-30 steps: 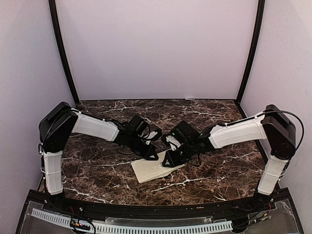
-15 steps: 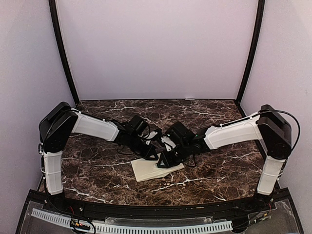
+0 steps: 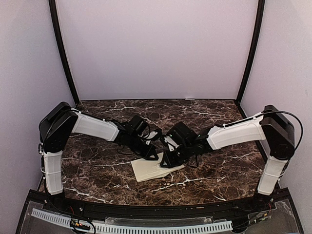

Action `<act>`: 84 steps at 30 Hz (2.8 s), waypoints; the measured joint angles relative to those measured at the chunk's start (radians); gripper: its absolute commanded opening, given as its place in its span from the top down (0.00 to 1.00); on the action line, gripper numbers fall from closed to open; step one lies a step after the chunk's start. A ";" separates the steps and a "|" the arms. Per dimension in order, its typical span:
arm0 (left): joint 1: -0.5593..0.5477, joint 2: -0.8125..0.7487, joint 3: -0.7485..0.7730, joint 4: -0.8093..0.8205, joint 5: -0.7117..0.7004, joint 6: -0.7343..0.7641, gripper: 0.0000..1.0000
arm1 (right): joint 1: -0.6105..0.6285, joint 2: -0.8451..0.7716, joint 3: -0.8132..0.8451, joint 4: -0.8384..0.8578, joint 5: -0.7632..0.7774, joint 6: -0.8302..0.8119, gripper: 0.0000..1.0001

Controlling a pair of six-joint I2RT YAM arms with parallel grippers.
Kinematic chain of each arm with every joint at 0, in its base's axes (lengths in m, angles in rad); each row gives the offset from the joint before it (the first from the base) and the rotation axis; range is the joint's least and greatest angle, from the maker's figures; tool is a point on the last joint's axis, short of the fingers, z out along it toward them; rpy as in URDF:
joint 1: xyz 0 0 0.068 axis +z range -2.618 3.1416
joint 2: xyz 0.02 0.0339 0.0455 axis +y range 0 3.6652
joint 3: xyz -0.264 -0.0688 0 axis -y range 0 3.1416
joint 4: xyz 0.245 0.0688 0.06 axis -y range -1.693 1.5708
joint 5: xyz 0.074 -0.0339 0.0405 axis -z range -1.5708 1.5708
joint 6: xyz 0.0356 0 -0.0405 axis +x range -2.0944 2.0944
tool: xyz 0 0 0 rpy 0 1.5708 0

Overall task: Place the letter into the envelope and seal it
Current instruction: Paint the envelope at the center of the board.

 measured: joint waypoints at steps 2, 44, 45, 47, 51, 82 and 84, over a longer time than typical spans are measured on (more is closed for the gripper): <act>0.000 0.000 0.000 0.000 0.000 0.000 1.00 | -0.007 -0.023 -0.022 -0.013 0.018 0.003 0.96; 0.000 0.002 0.000 0.000 0.000 -0.008 1.00 | 0.025 -0.001 0.005 -0.002 -0.026 -0.015 0.96; 0.000 0.002 0.000 0.001 0.000 -0.008 1.00 | 0.025 0.000 0.006 0.000 -0.025 -0.012 0.96; 0.000 0.002 0.000 0.000 0.000 -0.008 1.00 | 0.026 0.000 0.008 0.003 -0.024 -0.005 0.96; 0.000 0.002 0.000 0.000 0.001 -0.008 1.00 | 0.026 0.000 0.014 -0.001 -0.009 -0.001 0.96; 0.000 0.002 0.000 0.000 0.001 -0.008 1.00 | -0.029 -0.067 0.006 -0.095 0.057 -0.069 0.95; 0.000 0.002 0.000 0.001 0.001 -0.008 1.00 | -0.009 -0.070 0.033 -0.106 0.053 -0.079 0.95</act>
